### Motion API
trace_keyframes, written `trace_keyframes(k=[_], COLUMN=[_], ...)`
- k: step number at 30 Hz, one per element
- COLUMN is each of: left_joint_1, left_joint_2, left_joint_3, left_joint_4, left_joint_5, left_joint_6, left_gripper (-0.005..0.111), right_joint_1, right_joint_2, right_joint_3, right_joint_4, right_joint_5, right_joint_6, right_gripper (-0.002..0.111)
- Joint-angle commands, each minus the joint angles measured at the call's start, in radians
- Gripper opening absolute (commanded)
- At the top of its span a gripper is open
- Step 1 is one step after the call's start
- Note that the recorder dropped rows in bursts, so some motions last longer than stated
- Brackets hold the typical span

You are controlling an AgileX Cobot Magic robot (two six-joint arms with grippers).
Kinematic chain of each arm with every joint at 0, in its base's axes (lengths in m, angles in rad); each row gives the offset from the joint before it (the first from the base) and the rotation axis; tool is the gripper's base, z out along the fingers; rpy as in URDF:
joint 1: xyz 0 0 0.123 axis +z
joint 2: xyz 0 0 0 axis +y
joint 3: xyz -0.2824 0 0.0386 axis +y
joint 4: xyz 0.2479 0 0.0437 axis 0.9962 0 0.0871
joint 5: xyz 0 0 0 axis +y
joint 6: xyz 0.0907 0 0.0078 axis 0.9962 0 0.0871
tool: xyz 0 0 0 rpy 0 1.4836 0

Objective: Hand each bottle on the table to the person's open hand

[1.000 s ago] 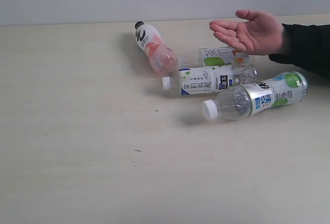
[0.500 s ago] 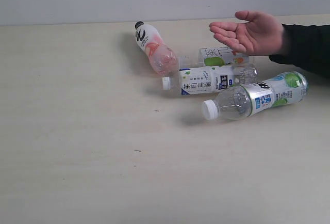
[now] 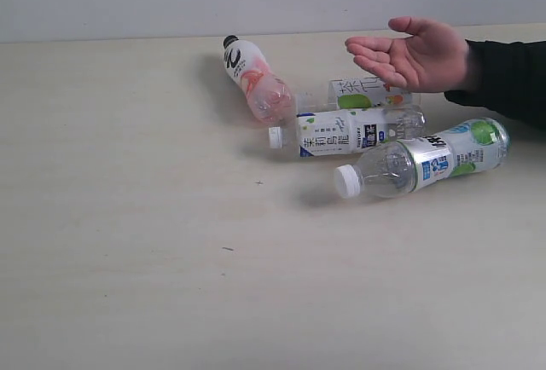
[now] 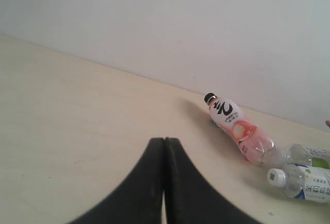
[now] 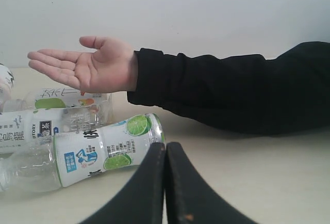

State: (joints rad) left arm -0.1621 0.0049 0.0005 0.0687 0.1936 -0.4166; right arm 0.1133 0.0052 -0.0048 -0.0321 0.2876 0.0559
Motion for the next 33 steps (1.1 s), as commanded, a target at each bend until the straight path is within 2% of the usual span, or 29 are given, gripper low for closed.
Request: trace_keyframes(k=[1,5,12,16,19,22,26,31,33], left_joint_1=[0.003,0.003,0.003,0.003,0.003,0.003,0.003,0.003,0.003], left_joint_2=[-0.005,-0.005,-0.005,-0.005,-0.005,-0.005,-0.005,-0.005,-0.005], left_joint_3=[0.0,0.0,0.0,0.0,0.0,0.0,0.0,0.0,0.0], left_joint_4=[0.007,0.007,0.007,0.007,0.007,0.007,0.007,0.007,0.007], left_joint_5=[0.005,0.005,0.005,0.005,0.005,0.005,0.005,0.005,0.005], left_joint_6=[0.015,0.016,0.016,0.016,0.016,0.016,0.016,0.016,0.016], left_gripper=[0.0,0.0,0.0,0.0,0.0,0.0,0.0,0.0,0.0], right_joint_1=[-0.005,-0.005,-0.005,-0.005,-0.005,-0.005,-0.005,-0.005,-0.005], right_joint_2=[-0.005,-0.005,-0.005,-0.005,0.015,0.16,0.483,0.884,1.032], right_joint_3=[0.005,0.005,0.005,0.005,-0.073,-0.246,-0.537,-0.948,-1.1], right_joint_4=[-0.001,-0.065,0.073,0.191,0.218,0.291,0.347,0.331,0.263], right_joint_5=[-0.005,-0.123,-0.525,-0.678,-0.742,-0.742,-0.665,-0.186,0.051], right_joint_6=[-0.001,-0.083,-0.022,0.124,0.185,0.103,-0.095,-0.349,-0.449], right_gripper=[0.0,0.0,0.0,0.0,0.0,0.0,0.0,0.0,0.0])
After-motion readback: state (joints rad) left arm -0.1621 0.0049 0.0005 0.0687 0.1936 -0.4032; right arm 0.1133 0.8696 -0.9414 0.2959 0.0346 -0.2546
